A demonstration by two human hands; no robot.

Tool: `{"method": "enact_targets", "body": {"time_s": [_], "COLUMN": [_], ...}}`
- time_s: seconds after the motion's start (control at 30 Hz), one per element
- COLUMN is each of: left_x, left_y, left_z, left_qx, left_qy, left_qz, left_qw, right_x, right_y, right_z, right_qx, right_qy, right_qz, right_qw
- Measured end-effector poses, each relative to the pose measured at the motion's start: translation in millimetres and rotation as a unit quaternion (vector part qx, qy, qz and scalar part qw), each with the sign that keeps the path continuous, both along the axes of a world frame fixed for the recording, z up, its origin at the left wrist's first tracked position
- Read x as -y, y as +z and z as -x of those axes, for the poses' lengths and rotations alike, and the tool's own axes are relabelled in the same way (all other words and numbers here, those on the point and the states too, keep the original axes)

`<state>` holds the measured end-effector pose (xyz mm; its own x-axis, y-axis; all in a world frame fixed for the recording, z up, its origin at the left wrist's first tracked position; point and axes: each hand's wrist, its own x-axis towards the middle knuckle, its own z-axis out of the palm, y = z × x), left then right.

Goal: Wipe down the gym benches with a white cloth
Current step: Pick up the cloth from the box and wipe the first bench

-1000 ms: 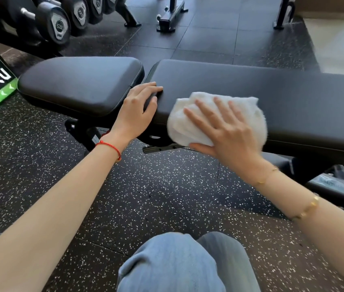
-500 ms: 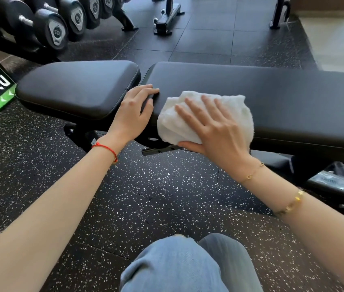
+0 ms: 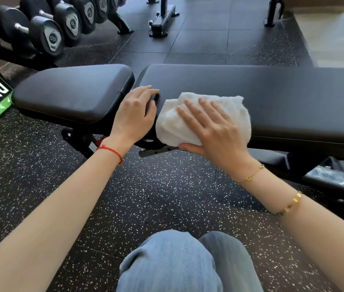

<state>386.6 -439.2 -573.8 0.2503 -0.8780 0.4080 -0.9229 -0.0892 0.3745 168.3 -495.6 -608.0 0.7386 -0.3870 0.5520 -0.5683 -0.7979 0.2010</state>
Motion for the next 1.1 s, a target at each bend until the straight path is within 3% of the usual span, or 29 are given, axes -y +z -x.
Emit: {"method": "enact_targets", "body": {"time_s": [0.13, 0.23, 0.5, 0.77, 0.97, 1.1], "left_x": [7.5, 12.0, 12.6, 11.4, 12.9, 11.8], "left_y": [1.9, -0.9, -3.2, -3.5, -5.7, -5.5], "left_z": [10.5, 20.6, 24.5, 25.5, 27.1, 25.1], "left_qx": [0.024, 0.046, 0.052, 0.058, 0.060, 0.057], "left_qy": [-0.015, -0.015, -0.006, 0.006, 0.012, 0.007], "left_qz": [-0.001, -0.005, 0.001, 0.006, 0.004, 0.008], "left_qw": [1.000, 0.999, 0.999, 0.998, 0.998, 0.998], "right_x": [13.1, 18.8, 7.2, 25.8, 16.0, 18.4], "right_y": [-8.9, -10.6, 0.3, -11.6, -4.5, -2.1], "right_z": [60.5, 94.5, 19.6, 123.8, 71.5, 87.7], "right_qx": [0.036, 0.051, -0.013, 0.047, 0.025, 0.007], "right_qy": [-0.006, -0.027, -0.006, -0.050, -0.039, -0.022], "right_qz": [0.072, 0.066, 0.005, 0.032, 0.017, 0.005], "right_qw": [0.997, 0.996, 1.000, 0.997, 0.999, 1.000]}}
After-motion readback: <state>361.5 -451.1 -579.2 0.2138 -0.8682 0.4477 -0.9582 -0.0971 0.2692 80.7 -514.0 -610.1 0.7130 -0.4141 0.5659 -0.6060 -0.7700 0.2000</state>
